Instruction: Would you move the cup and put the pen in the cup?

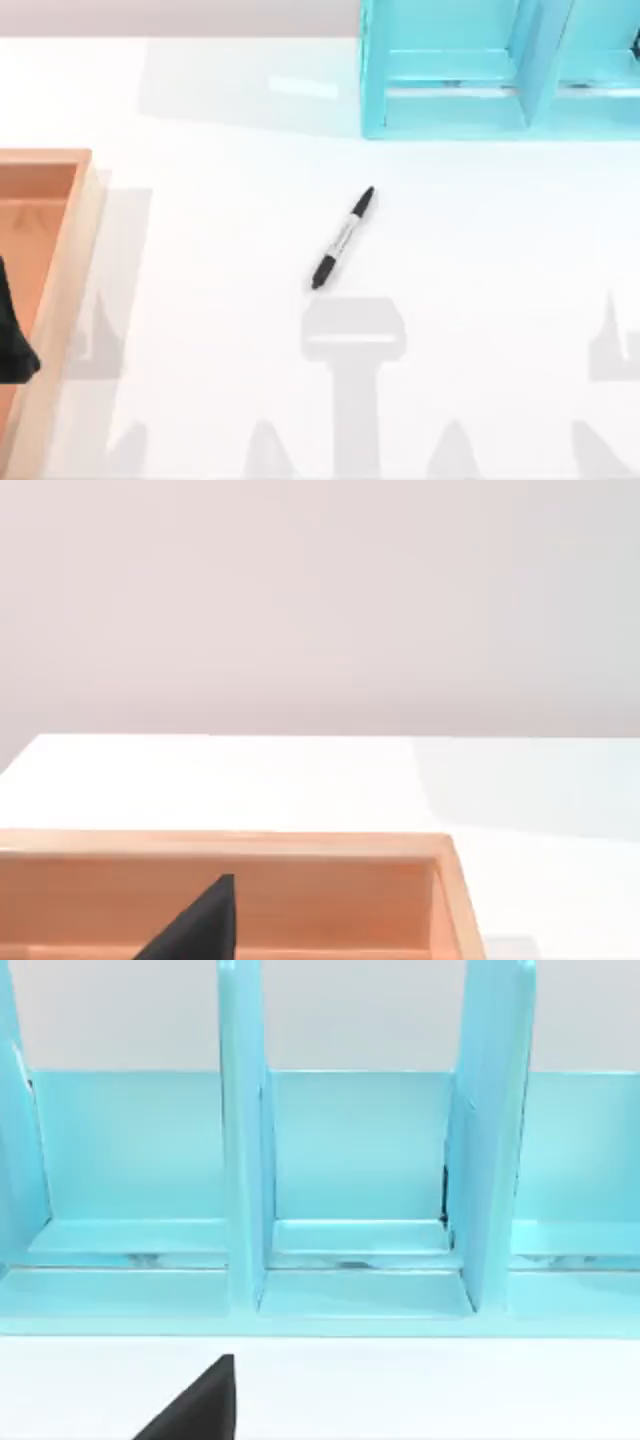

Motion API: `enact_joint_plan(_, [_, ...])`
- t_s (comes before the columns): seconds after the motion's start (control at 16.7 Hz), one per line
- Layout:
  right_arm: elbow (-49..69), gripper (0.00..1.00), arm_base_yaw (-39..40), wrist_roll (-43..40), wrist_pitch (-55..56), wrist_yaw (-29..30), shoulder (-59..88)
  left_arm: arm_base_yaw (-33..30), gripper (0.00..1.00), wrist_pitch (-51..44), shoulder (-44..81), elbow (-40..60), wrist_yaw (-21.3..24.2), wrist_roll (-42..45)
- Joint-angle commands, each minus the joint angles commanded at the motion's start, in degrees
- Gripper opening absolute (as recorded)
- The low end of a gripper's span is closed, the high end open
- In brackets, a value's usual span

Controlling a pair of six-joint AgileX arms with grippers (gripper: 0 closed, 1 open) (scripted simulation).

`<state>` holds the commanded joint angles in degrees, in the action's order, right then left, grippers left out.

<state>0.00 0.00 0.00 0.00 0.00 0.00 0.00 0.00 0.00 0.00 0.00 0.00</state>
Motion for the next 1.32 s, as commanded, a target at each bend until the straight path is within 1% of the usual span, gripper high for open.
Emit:
enact_joint_plan(0.24, [0.0, 1.0, 0.0, 0.0, 0.0, 0.0, 0.0, 0.4, 1.0, -1.65, 1.54, 1.7, -0.06, 0.38])
enact_joint_plan(0.36, [0.0, 1.0, 0.0, 0.0, 0.0, 0.0, 0.0, 1.18, 1.0, -5.13, 5.22, 5.65, -0.13, 1.09])
enact_joint_plan(0.54, [0.0, 1.0, 0.0, 0.0, 0.0, 0.0, 0.0, 2.64, 1.0, -12.76, 14.15, 15.1, -0.19, 2.88])
enact_joint_plan(0.72, [0.0, 1.0, 0.0, 0.0, 0.0, 0.0, 0.0, 4.31, 1.0, -22.76, 27.62, 27.0, -0.13, 4.77])
enact_joint_plan(0.96, [0.0, 1.0, 0.0, 0.0, 0.0, 0.0, 0.0, 6.32, 1.0, -37.35, 51.01, 42.57, -0.01, 6.74])
enact_joint_plan(1.14, [0.0, 1.0, 0.0, 0.0, 0.0, 0.0, 0.0, 7.77, 1.0, -47.27, 66.33, 52.08, -0.1, 8.49])
enact_joint_plan(1.32, [0.0, 1.0, 0.0, 0.0, 0.0, 0.0, 0.0, 9.38, 1.0, -56.95, 78.89, 61.49, -0.12, 10.36])
